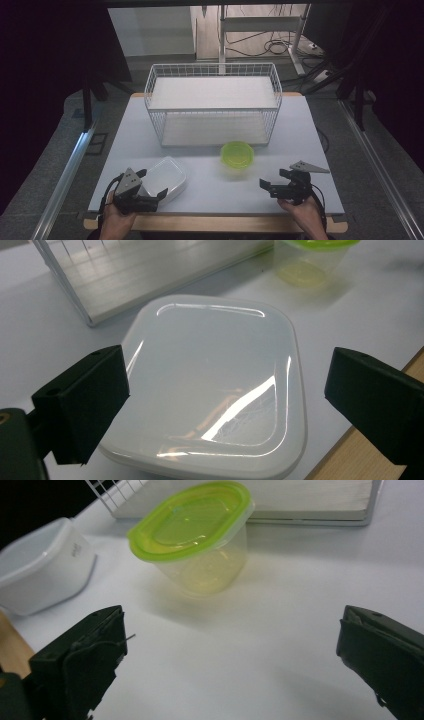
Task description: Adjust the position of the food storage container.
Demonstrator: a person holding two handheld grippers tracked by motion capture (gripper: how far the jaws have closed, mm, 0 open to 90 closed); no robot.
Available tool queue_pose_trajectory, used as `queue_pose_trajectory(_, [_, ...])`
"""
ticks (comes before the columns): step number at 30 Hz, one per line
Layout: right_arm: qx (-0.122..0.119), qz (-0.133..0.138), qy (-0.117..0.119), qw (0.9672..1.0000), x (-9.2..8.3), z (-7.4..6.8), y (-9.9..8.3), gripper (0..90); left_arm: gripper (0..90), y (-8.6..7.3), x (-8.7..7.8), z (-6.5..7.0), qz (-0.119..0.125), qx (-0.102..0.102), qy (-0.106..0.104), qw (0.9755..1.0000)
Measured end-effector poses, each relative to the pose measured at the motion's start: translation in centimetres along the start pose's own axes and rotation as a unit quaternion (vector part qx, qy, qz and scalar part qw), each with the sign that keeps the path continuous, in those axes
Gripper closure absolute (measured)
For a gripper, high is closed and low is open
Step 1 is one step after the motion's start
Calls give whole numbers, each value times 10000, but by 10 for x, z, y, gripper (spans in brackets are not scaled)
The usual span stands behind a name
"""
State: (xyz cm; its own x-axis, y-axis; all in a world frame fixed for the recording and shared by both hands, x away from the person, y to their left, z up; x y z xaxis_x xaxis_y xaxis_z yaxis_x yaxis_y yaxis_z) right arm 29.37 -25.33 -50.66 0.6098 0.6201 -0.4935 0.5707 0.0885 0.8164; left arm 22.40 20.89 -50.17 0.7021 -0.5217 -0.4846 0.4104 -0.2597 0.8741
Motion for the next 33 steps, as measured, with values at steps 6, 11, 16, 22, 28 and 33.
queue_pose_trajectory(6, [-297,-236,-39,9993,0,-5,1,51,30,-1,-2,-4,182,-183,-62,9996])
queue_pose_trajectory(11, [-365,-333,24,9988,2,-5,2,69,41,-2,-2,-4,214,-134,-11,9997])
queue_pose_trajectory(16, [-529,-426,4,9977,3,-6,4,140,51,-4,1,0,99,110,69,9999])
queue_pose_trajectory(22, [-803,-533,34,9953,6,-13,7,271,71,-4,1,0,124,101,91,9998])
queue_pose_trajectory(28, [-1114,-481,147,9925,7,-18,15,429,86,-4,0,-1,164,57,146,9997])
queue_pose_trajectory(33, [-1178,-426,224,9919,10,-21,24,531,86,-4,1,-1,149,65,158,9997])
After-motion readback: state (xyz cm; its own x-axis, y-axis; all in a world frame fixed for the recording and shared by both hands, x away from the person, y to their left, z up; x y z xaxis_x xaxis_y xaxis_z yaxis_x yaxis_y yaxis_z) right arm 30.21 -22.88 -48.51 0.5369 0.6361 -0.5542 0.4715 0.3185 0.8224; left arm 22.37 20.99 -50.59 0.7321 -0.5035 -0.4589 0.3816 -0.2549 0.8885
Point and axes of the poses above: each handheld gripper's, and its own axes: x roughly forward along the jaws, y roughly out of its top, z roughly to its right, the point moved 1 cm from there along x, roughly forward along the jaws, and after that the axes turned 3 degrees about z, right-handed, at the moved point
